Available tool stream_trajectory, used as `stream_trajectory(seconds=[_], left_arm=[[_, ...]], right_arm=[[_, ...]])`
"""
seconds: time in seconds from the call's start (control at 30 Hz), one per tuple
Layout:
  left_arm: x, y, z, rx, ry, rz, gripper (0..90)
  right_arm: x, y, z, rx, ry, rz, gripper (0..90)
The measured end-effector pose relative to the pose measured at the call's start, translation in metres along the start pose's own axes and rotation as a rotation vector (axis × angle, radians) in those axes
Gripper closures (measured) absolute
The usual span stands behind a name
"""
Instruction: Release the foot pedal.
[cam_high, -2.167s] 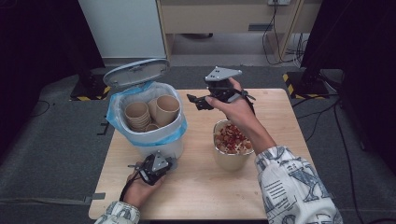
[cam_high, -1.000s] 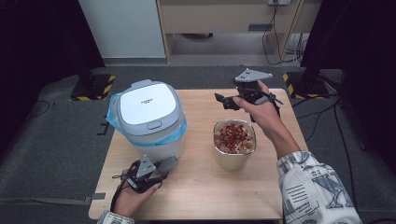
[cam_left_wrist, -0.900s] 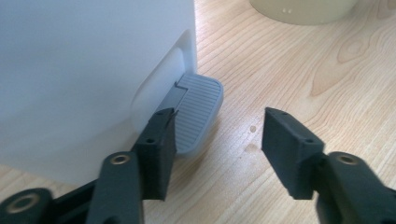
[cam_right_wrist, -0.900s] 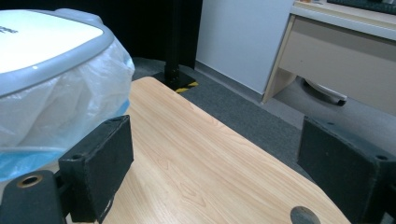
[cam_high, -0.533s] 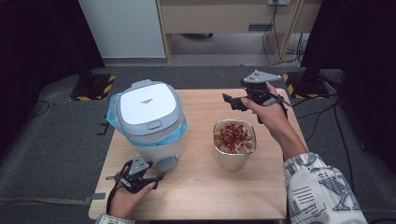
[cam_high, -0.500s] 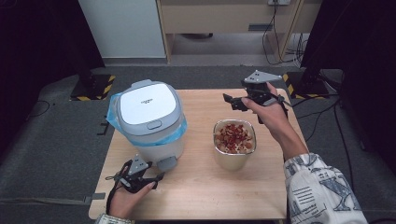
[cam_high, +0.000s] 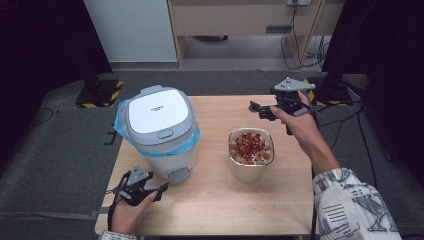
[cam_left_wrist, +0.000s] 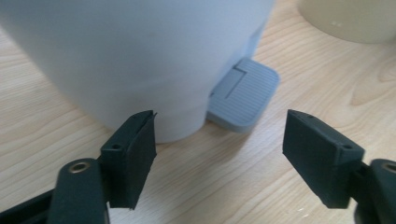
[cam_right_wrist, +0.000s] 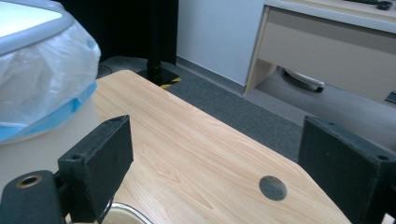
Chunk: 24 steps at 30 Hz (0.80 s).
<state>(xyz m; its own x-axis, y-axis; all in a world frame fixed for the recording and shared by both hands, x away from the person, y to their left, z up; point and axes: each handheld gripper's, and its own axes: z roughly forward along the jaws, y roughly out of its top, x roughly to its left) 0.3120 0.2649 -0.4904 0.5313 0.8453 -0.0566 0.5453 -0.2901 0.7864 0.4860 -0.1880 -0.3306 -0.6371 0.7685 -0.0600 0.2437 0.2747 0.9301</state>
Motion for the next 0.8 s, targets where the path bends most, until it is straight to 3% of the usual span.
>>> stream_trajectory(seconds=[0.07,0.4,0.8], left_arm=[[0.003,-0.001,-0.001,-0.009,0.009,-0.019,21.6],[0.010,-0.004,-0.002,-0.011,0.050,-0.022,11.9],[0.029,-0.011,-0.007,-0.012,0.091,-0.078,9.7]], right_arm=[[-0.006,-0.005,-0.004,0.001,-0.014,0.009,10.5],[-0.023,-0.023,-0.019,0.008,-0.061,0.050,9.8],[-0.039,-0.061,-0.037,0.038,-0.149,0.110,7.6]])
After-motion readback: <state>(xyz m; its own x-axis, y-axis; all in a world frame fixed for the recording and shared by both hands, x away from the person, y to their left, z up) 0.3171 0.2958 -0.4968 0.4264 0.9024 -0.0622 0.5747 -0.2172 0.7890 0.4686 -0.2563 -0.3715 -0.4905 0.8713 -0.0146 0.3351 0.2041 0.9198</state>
